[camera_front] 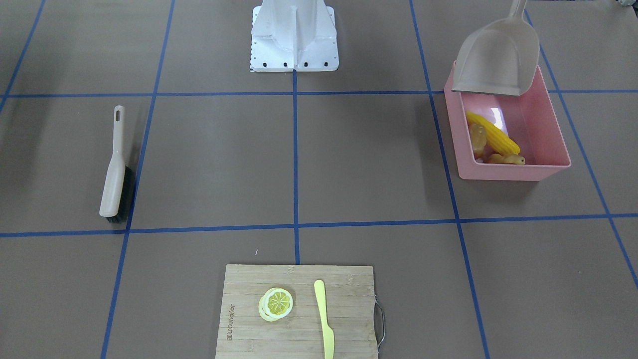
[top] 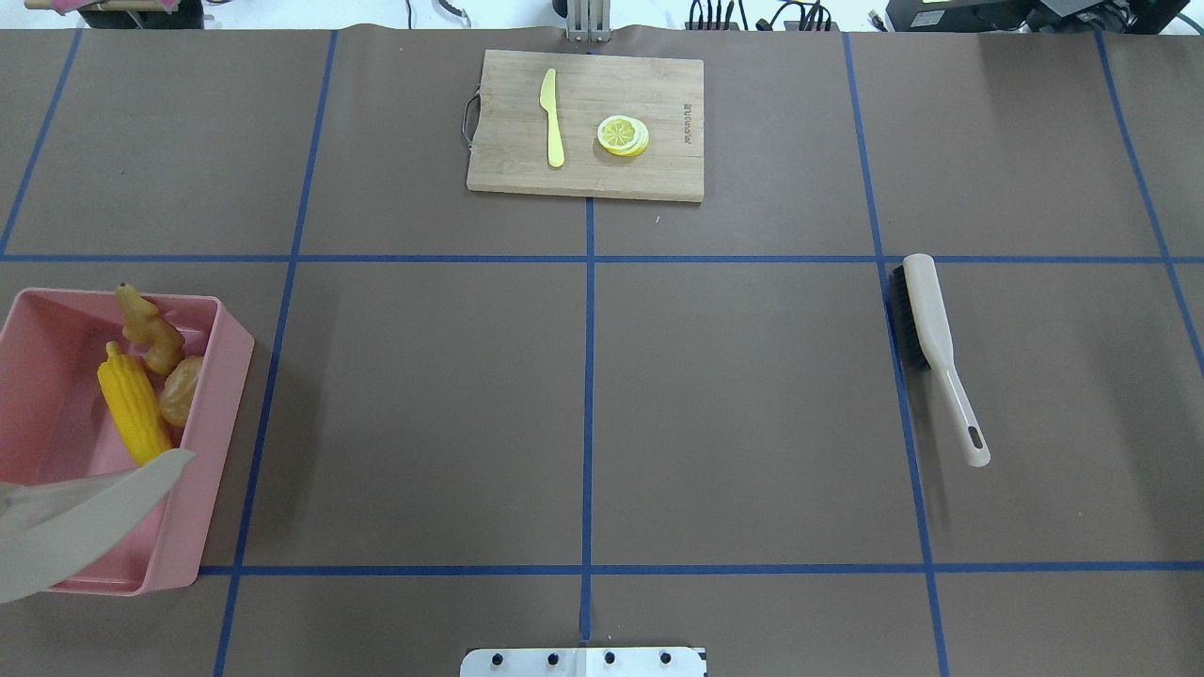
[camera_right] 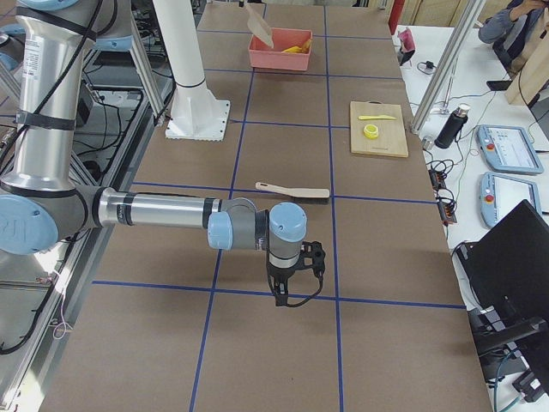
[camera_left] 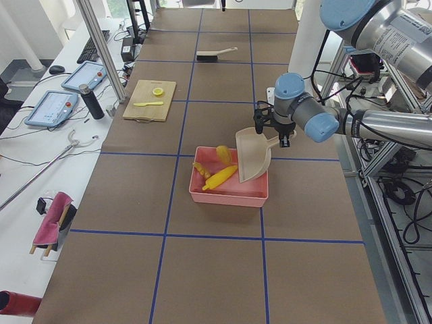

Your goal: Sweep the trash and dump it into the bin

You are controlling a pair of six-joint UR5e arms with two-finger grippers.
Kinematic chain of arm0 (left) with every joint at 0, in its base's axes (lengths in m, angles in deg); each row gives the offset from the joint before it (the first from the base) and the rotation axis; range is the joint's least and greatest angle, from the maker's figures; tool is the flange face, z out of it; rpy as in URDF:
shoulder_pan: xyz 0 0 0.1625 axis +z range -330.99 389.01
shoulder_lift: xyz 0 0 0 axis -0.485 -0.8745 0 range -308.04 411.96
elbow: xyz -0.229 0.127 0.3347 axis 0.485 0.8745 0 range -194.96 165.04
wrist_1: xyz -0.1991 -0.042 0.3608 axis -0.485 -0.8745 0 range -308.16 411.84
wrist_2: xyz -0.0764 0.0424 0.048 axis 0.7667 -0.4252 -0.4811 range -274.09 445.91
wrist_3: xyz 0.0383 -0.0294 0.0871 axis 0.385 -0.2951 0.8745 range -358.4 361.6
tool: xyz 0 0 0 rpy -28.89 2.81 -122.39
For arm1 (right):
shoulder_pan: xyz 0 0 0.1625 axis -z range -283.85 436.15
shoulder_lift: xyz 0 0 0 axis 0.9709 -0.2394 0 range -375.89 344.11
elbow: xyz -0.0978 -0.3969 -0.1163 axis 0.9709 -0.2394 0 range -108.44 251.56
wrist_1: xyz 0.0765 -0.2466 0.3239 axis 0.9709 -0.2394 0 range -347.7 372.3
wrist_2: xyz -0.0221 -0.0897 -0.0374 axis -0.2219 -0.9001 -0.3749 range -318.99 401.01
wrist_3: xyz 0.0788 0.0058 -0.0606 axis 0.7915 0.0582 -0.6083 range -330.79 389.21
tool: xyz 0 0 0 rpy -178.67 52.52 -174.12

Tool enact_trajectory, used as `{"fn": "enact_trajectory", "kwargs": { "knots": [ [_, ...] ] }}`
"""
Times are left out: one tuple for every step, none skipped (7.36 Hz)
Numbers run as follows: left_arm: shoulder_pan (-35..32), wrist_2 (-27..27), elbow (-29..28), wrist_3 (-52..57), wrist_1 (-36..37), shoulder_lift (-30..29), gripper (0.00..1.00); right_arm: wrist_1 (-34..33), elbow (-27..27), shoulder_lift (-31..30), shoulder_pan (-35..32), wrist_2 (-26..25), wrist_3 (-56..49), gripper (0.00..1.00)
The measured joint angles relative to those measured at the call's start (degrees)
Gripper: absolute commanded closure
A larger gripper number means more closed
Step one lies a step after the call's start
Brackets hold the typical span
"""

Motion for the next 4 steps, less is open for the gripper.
{"fn": "enact_trajectory", "kwargs": {
  "knots": [
    [0.04,1.69,0.01,-0.9,0.01,0.08,1.0,0.08,-0.39,0.36,-0.01,-0.17,-0.04,0.0],
    [0.06,2.79,0.13,-1.38,0.0,0.13,1.0,0.16,-0.92,0.87,-0.01,-0.28,-0.05,0.0],
    [0.06,3.36,0.4,-1.56,-0.06,0.34,1.0,0.24,-1.25,1.18,-0.03,-0.31,-0.06,0.0],
    [-0.06,3.93,0.97,-1.63,-0.12,0.67,1.0,0.83,-1.29,1.31,-0.04,-0.33,-0.06,0.0]
  ]
}}
